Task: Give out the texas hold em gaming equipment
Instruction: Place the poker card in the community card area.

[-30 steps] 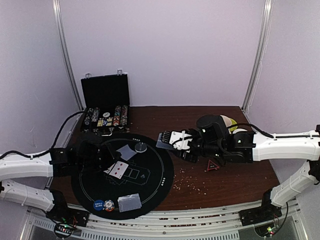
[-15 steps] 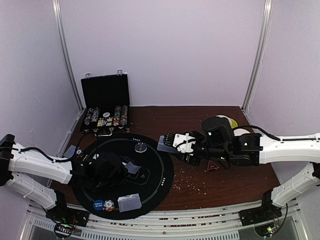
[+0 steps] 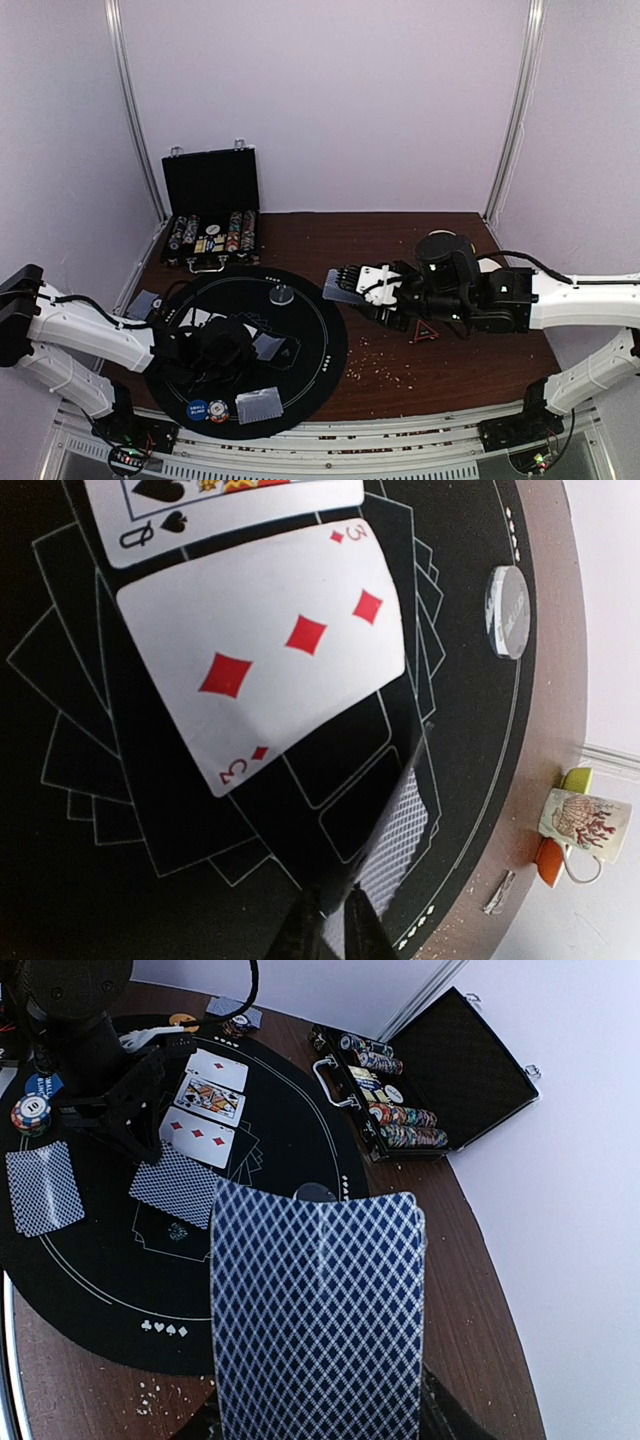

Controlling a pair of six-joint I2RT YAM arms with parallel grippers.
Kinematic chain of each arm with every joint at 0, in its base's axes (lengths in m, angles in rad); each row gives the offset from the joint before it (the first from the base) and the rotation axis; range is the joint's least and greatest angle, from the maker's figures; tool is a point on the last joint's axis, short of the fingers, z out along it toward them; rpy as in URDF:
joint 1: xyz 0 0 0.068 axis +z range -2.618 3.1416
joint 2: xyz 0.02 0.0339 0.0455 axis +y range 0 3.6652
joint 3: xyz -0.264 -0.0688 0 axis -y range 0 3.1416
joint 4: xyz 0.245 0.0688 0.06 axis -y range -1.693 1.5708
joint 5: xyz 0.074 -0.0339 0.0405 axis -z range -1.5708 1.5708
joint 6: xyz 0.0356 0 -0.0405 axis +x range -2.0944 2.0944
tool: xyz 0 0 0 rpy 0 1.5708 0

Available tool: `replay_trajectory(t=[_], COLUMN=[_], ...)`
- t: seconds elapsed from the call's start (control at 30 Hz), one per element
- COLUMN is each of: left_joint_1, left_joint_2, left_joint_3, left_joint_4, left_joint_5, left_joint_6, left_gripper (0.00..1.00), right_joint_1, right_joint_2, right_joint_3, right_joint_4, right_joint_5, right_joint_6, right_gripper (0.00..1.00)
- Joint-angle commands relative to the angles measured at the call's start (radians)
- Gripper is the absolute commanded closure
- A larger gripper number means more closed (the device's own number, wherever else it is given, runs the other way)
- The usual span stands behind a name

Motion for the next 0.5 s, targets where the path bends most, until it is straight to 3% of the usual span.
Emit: replay_trajectory(t=[0.0,0.23,0.4,0.47], left_joint_1=[-0.007,-0.015,-0.023,-0.023], left_joint_2=[-0.01,-0.013,-0.058,-0.09], left_joint_3=[-0.013,-0.029,-0.008,0.003], left_joint_4=[-0.009,0.006,-0.091,-0.163], left_joint_5=[0.005,0.024,0.033,0.025], left_joint_6=[-0.04,-0.048,-0.051,-0.06], left_gripper=[0.87,0.79,0.6,0.57], right_joint_1=[0.007,0.01,0.018,0.019], right_joint_2=[-0.033,-0.035,-0.034,-0.033], right_joint_3=[-0.008,-0.017,-0.011,-0.009], right_joint_4=[-0.002,0.006,0.006,0.006], right_joint_5=[0.02,0.019,0.025,0.027], right_joint_6=[0.002,0.019,0.017,0.014], right_gripper=[0.52,0.53,0.52,0.52])
